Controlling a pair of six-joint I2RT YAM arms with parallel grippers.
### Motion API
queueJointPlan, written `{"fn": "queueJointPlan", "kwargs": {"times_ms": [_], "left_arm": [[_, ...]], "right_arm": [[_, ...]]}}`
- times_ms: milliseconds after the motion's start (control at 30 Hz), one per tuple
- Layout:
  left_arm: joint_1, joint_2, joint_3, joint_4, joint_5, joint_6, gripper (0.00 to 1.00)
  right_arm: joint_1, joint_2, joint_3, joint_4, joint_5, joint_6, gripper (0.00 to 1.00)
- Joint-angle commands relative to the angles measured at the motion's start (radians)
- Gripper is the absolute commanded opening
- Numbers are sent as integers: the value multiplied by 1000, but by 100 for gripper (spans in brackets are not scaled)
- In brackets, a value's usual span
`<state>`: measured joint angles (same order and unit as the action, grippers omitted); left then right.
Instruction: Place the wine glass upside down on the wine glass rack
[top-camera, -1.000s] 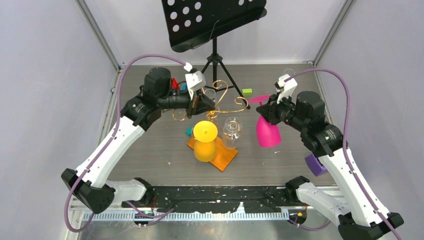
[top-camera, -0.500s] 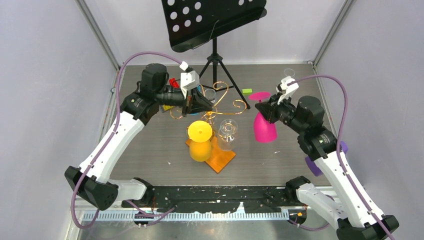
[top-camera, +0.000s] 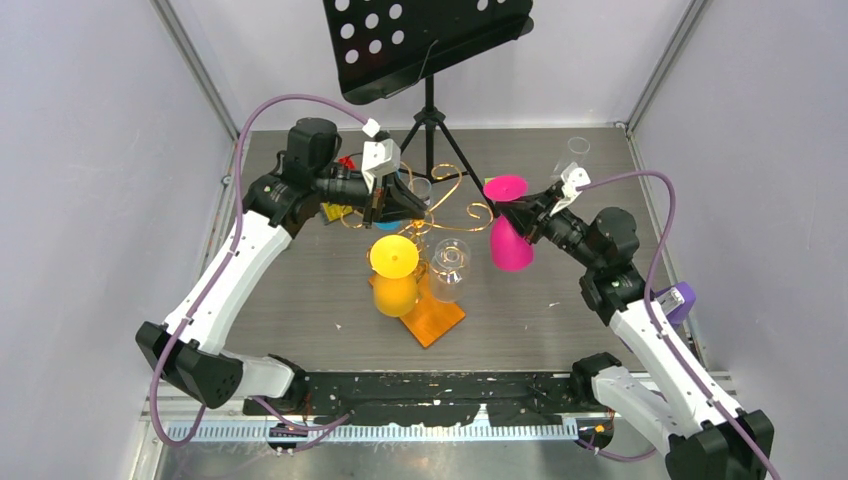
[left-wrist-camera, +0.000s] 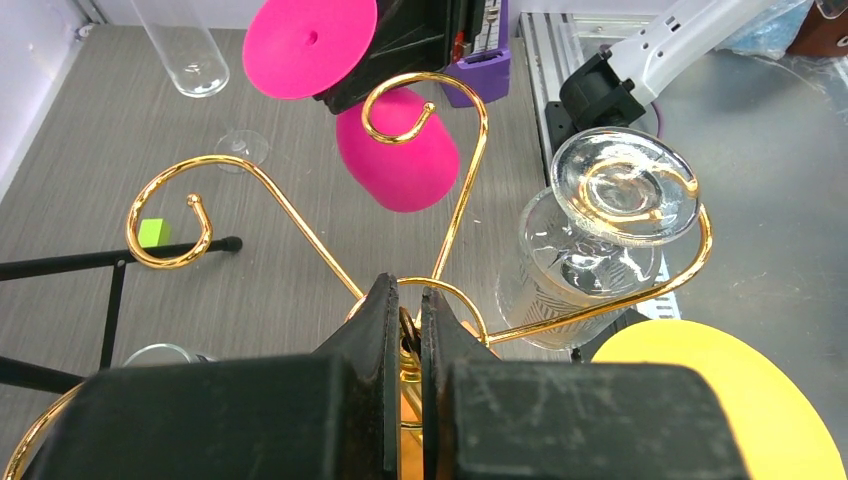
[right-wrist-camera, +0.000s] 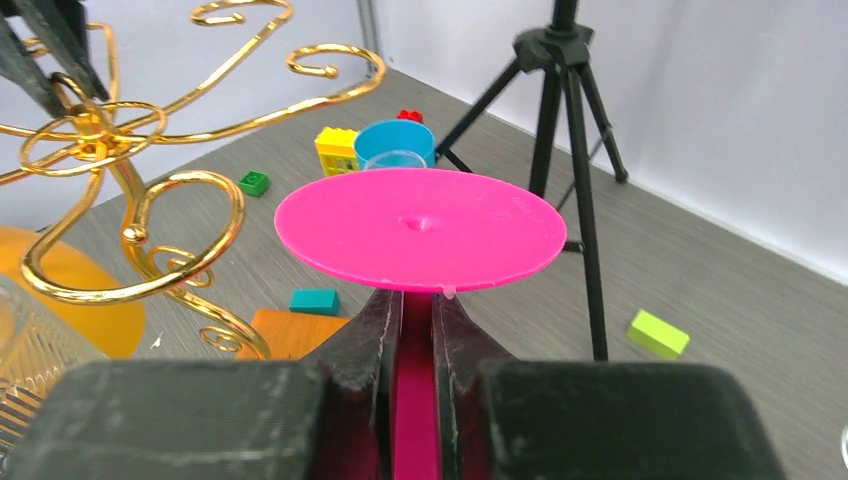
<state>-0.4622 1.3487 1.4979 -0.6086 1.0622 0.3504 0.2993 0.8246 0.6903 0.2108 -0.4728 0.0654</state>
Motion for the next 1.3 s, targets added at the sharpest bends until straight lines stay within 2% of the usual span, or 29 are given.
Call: {"fn": "queueJointPlan", "kwargs": {"times_ms": [0, 267, 700, 1033, 1267], "left_arm": [[18, 14, 5, -43, -31, 48, 0], [17, 15, 0, -43, -19, 40, 0], [17, 17, 4, -27, -15, 24, 0], [17, 21, 11, -25, -18, 15, 0], [17, 23, 14, -26, -21, 13, 0]], "right_arm": [[-21, 39, -23, 345, -131, 41, 5], [-30, 147, -65, 629, -286, 159, 5], [-30, 333, -47, 931, -505, 299, 5], [-26, 526, -11, 1399, -637, 665, 5], [13, 563, 30, 1409, -680, 687, 5]]}}
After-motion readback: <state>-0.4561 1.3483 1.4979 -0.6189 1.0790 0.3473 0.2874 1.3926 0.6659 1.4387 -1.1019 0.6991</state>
